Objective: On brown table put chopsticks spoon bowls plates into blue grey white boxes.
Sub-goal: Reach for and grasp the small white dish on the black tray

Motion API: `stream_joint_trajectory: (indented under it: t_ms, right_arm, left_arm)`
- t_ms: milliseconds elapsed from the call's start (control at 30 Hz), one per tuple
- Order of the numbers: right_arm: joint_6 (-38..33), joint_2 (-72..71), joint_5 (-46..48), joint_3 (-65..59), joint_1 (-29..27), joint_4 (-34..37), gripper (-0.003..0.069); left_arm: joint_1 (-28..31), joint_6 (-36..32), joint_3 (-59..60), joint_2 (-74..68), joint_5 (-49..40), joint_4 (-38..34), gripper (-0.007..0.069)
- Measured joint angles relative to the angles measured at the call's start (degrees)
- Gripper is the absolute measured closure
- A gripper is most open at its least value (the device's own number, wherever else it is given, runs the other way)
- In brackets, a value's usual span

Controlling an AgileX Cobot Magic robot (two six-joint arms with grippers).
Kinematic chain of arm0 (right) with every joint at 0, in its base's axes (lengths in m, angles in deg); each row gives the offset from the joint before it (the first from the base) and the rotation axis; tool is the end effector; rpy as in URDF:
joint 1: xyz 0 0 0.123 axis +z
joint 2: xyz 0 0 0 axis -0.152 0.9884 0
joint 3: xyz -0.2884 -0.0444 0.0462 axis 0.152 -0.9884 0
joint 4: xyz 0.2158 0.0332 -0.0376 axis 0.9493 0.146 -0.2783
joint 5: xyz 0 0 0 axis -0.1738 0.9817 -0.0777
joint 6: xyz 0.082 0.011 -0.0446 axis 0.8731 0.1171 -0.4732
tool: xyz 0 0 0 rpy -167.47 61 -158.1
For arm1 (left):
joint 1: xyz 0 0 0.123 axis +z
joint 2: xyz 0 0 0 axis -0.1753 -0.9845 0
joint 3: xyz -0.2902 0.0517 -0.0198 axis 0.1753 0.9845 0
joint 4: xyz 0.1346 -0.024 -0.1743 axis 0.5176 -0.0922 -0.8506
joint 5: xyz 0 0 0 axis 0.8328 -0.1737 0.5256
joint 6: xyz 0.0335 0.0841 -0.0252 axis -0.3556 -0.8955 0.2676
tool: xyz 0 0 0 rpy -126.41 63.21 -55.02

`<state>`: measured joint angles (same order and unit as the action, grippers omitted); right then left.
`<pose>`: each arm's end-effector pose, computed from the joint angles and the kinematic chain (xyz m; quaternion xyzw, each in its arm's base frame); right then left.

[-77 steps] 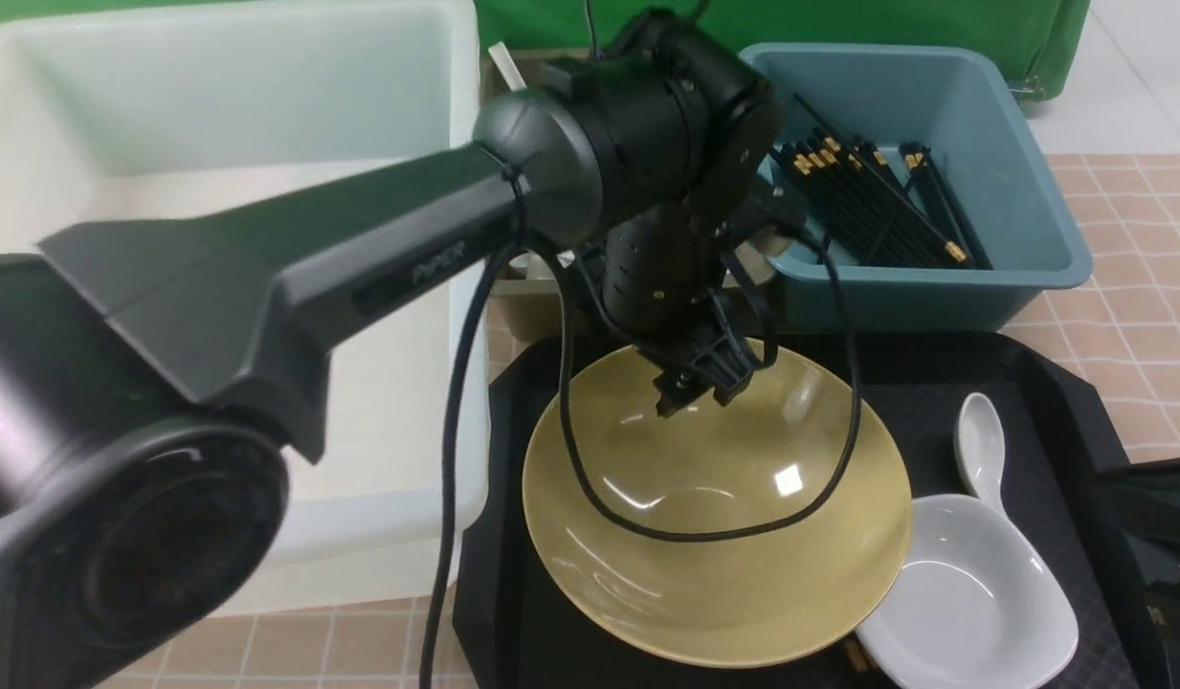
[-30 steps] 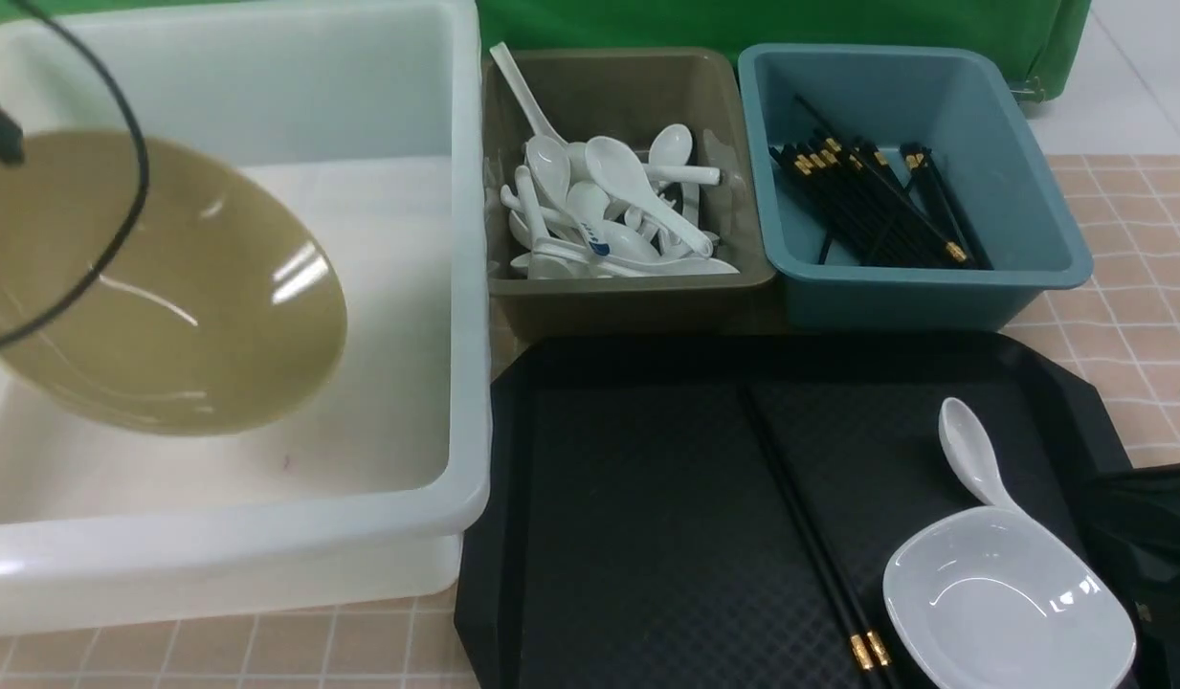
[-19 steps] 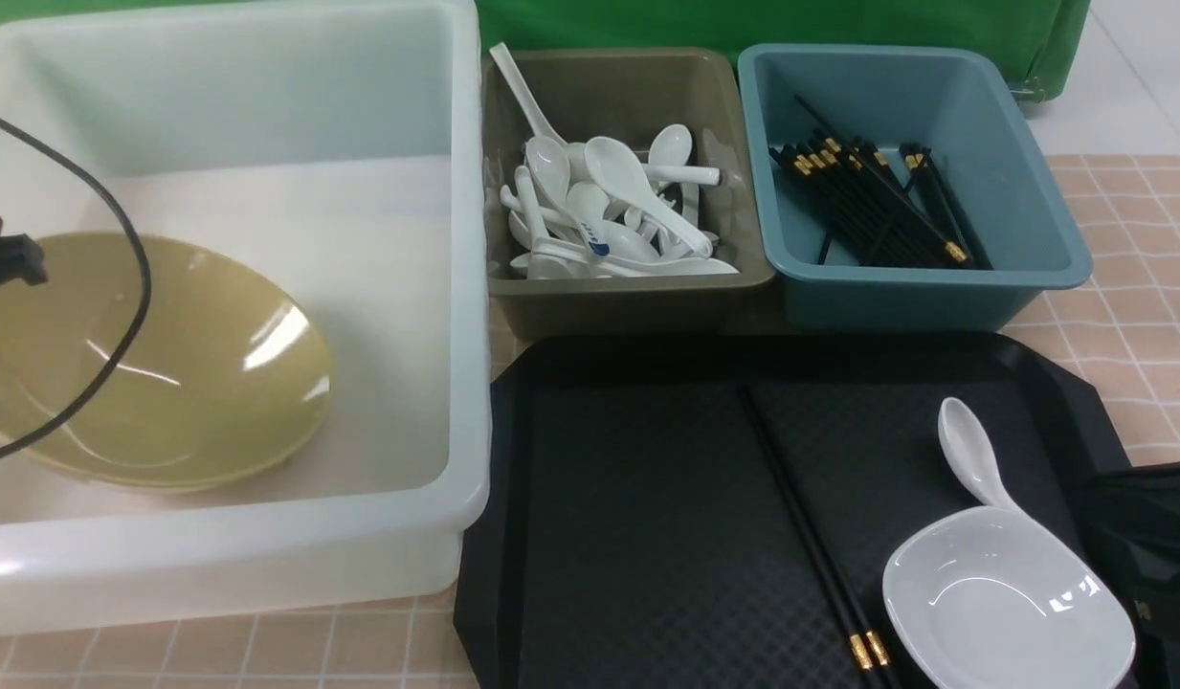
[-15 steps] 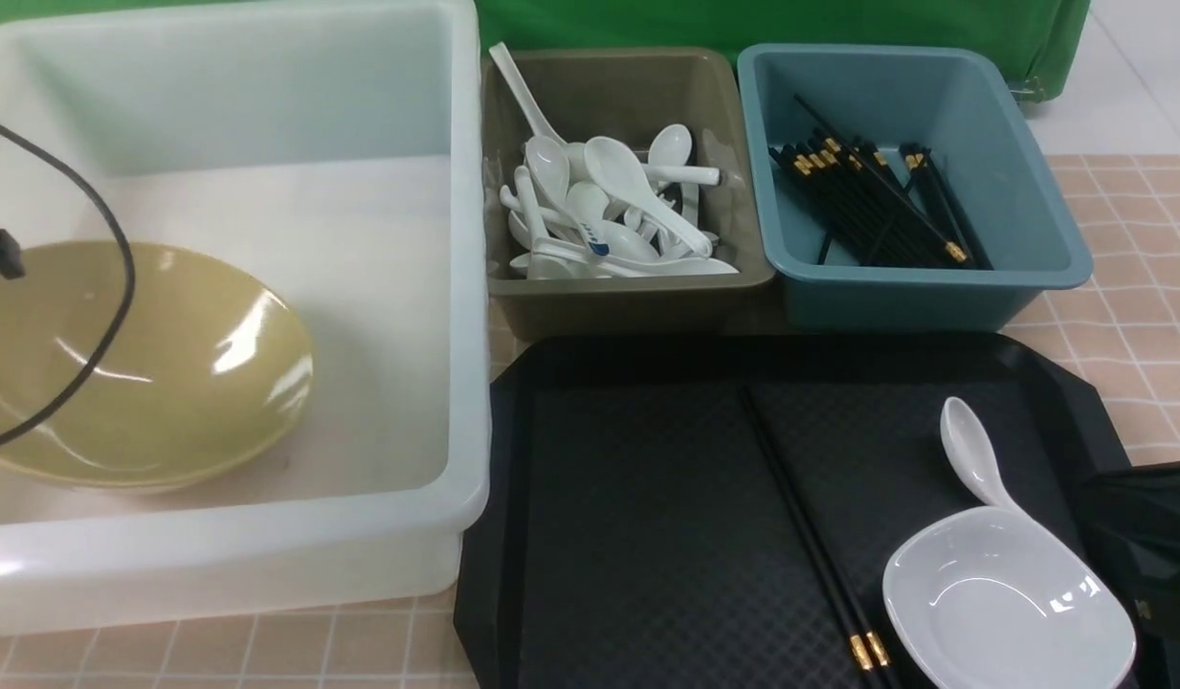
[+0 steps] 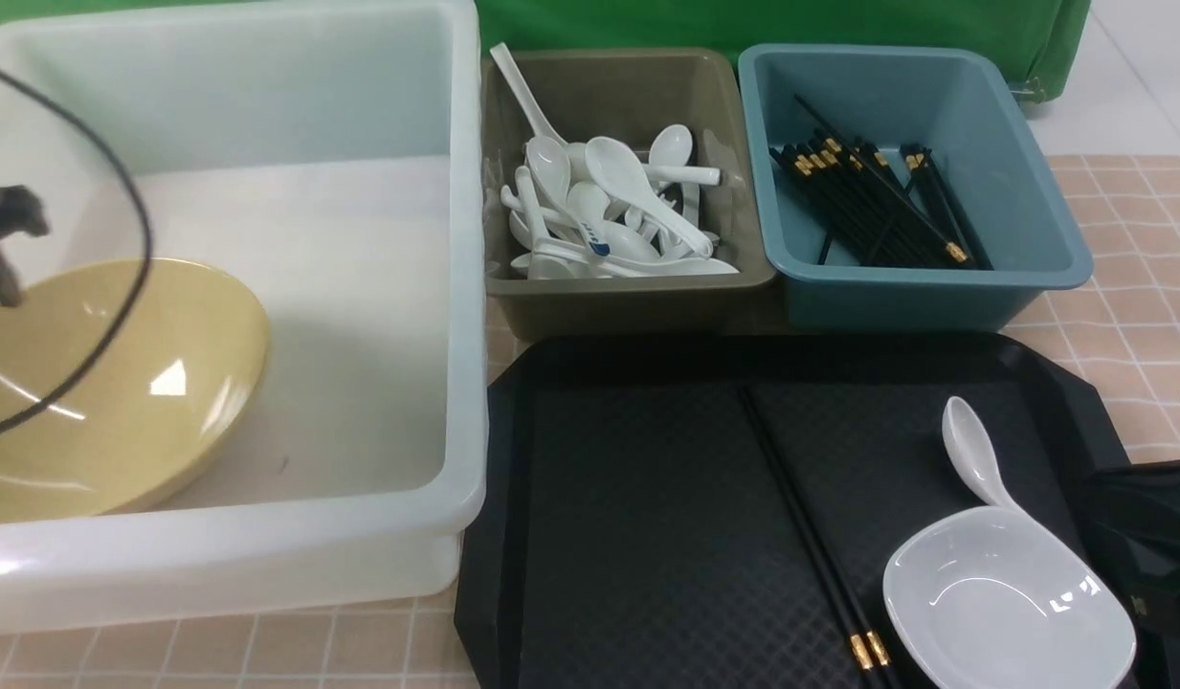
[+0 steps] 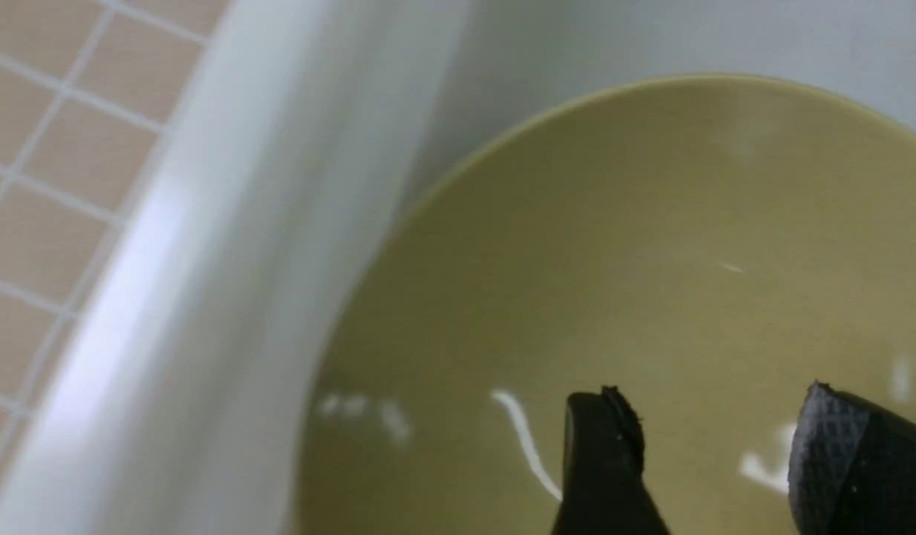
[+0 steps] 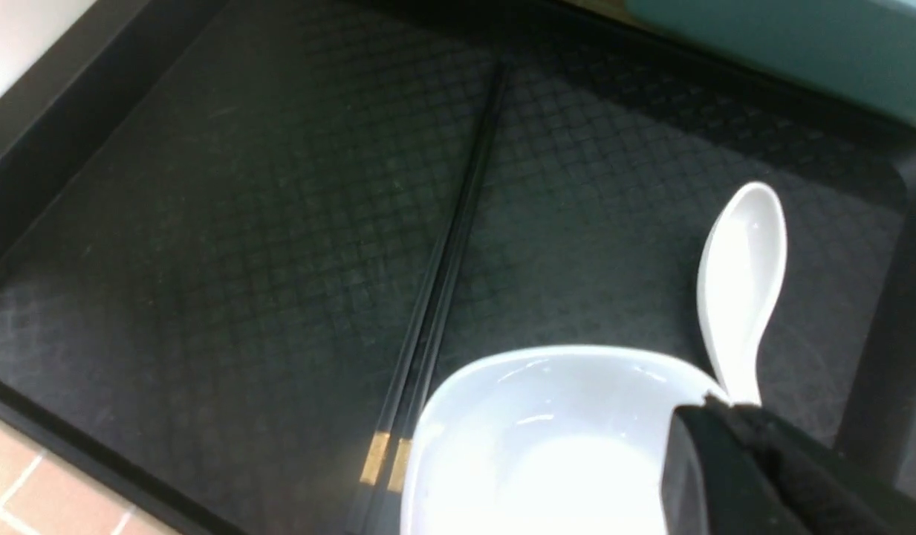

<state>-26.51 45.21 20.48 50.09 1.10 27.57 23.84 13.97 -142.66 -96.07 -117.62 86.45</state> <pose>0.1113 0.0394 0.2824 -0.1888 0.8889 0.1004 0.4052 0.2736 0.0643 0.3176 -0.1487 0.9508 0.0090 0.2715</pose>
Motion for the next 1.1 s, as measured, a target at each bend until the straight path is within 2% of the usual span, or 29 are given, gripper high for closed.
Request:
stream_joint_trajectory:
  t_ms: [33,67,100,233,267,367,400,533,767,833,933,967,1067,1100]
  right_arm:
    - [0.0,0.0,-0.2,0.0,0.0,0.0,0.0610]
    - [0.0,0.0,-0.2,0.0,0.0,0.0,0.0610]
    - [0.0,0.0,-0.2,0.0,0.0,0.0,0.0610]
    - [0.1,0.0,-0.2,-0.1,0.0,0.0,0.0610]
    - [0.1,0.0,-0.2,-0.1,0.0,0.0,0.0610]
    - [0.1,0.0,-0.2,-0.2,0.0,0.0,0.0610]
    - [0.1,0.0,-0.2,-0.2,0.0,0.0,0.0610]
    - [0.1,0.0,-0.2,-0.6,0.0,0.0,0.0610]
    - [-1.4,0.1,-2.0,-2.1,0.0,0.1,0.0596]
    - [-1.9,0.4,-2.7,-3.2,0.0,0.1,0.0568]
    - [-1.9,2.6,-3.2,-3.8,0.0,0.1,0.0470]
    - [-1.9,3.0,-3.1,-3.8,0.0,0.1,0.0463]
    - [-1.7,6.9,-3.4,-3.9,0.0,-1.1,0.0340]
    - [-1.6,7.1,-3.4,-3.8,0.0,-1.3,0.0327]
  left_arm:
    - [-0.7,-2.5,0.0,-0.9,0.0,-2.5,0.0393]
    - [-0.9,-3.0,0.0,-1.0,0.0,-2.9,0.0400]
    - [-1.2,-4.9,0.0,-3.2,0.0,-5.3,0.0456]
    - [-0.9,-3.6,0.0,-8.9,0.0,-4.0,0.0545]
    - [-0.8,-3.6,0.0,-8.9,0.0,-3.7,0.0547]
    - [0.3,2.1,0.0,-11.3,0.0,3.7,0.0564]
    - [0.4,2.5,0.0,-11.4,0.0,3.7,0.0564]
    - [2.2,11.7,0.0,-11.6,0.2,13.5,0.0565]
    - [1.9,16.3,0.4,-7.7,4.9,13.9,0.0565]
    - [0.4,16.5,1.5,-3.8,8.5,12.5,0.0565]
    - [-6.6,14.9,6.3,7.8,18.0,9.1,0.0565]
    - [-7.1,14.5,6.6,9.2,18.4,8.8,0.0565]
    - [-15.9,11.1,12.7,21.1,22.5,6.2,0.0565]
    - [-16.4,11.1,13.0,21.1,22.5,6.1,0.0565]
